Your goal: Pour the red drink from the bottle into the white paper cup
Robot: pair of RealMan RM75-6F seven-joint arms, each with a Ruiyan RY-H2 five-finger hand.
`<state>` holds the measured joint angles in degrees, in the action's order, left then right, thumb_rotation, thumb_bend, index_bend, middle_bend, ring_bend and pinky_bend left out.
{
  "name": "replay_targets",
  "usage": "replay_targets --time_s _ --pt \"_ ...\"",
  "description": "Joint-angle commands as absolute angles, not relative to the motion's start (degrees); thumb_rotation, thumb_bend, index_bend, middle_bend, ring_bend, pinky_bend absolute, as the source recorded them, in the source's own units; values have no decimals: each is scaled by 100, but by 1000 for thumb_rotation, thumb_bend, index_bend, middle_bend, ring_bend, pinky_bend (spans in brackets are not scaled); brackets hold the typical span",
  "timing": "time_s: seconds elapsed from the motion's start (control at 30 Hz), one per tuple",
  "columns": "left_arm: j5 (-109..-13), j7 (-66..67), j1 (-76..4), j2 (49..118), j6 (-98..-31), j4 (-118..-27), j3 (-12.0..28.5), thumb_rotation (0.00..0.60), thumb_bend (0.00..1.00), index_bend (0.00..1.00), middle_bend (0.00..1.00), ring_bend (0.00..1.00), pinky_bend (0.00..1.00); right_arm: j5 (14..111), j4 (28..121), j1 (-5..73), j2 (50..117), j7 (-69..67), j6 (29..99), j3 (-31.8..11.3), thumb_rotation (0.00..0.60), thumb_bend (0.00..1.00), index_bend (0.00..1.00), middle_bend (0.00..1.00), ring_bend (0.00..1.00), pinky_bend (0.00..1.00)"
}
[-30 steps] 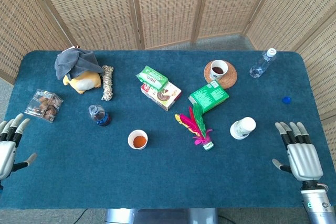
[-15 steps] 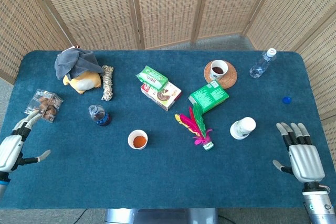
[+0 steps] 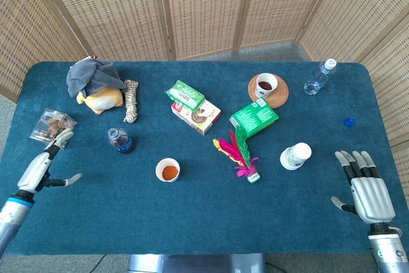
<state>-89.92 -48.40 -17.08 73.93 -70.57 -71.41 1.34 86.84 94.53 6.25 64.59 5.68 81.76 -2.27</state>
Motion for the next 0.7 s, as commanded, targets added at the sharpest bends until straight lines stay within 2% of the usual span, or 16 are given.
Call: replay_targets --time_s 0.03,0.7 --pt "-8886 -4911 -1817 7578 -6991 -6947 227 600 263 0 0 0 0 8696 9470 622 6442 528 8175 -218 600 0 0 0 0 0" --pt "-8558 -4976 -2334 8293 -6389 -6368 391 600 256 0 0 0 0 8708 9505 659 6340 219 8053 -175 600 0 0 0 0 0"
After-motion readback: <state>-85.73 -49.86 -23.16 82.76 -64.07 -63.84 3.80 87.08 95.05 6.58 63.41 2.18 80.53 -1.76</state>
